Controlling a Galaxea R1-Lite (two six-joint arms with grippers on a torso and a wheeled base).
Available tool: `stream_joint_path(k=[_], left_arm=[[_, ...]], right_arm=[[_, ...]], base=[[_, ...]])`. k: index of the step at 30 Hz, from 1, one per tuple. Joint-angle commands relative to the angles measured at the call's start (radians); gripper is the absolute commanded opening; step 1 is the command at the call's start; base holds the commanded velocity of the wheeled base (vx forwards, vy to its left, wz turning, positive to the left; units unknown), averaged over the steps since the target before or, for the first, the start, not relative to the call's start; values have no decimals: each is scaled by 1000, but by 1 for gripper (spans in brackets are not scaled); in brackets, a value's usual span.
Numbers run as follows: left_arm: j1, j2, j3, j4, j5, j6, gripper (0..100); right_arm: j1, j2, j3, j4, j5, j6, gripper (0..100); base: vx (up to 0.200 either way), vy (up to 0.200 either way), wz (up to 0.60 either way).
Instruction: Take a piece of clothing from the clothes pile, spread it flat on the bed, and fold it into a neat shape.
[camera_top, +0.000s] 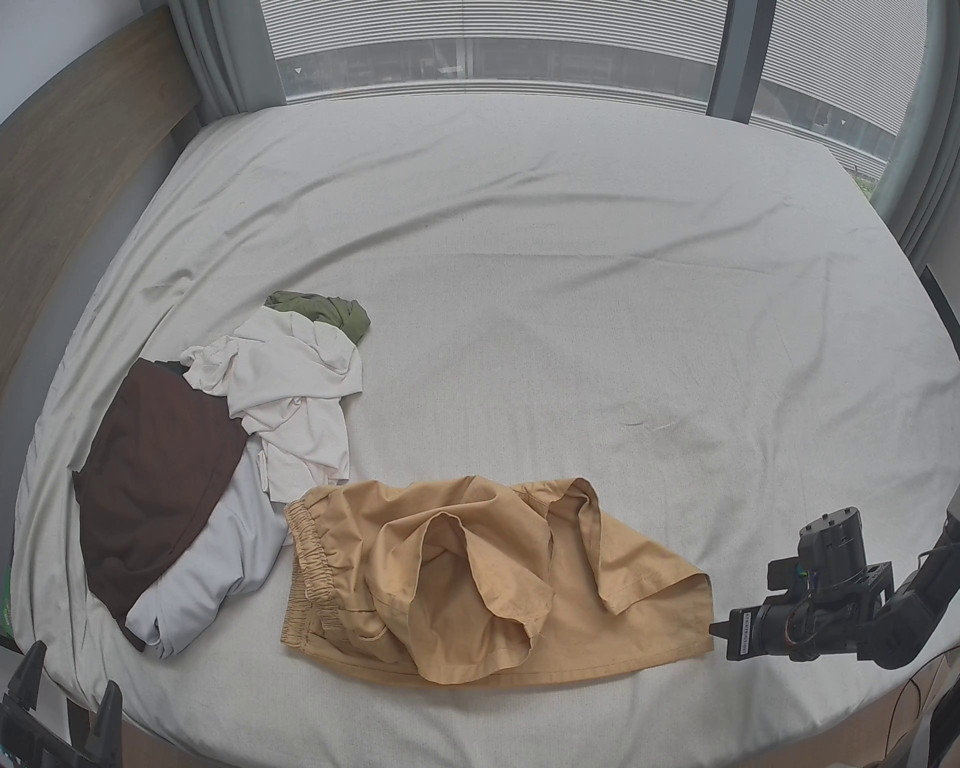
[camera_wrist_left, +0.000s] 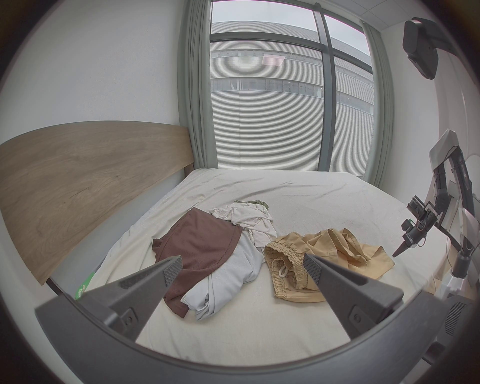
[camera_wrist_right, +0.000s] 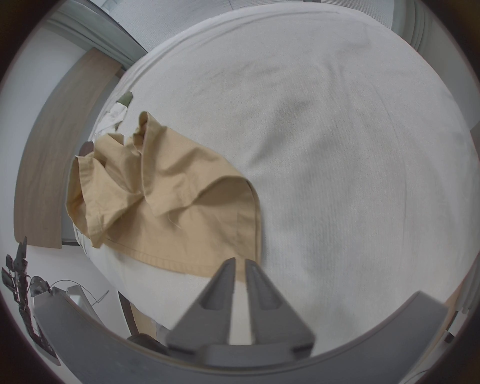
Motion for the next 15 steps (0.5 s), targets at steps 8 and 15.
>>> stream_joint_path(k=[8,15], left_arm=[[-1,-16,18,-3,-1,-10,100],[-2,-16,18,1,-5,0,100]], right_arm=[[164,-103,53,-270,74,14,100],[325,-98,47,-424,109,52,100]], base=[[0,0,0],[0,0,0]])
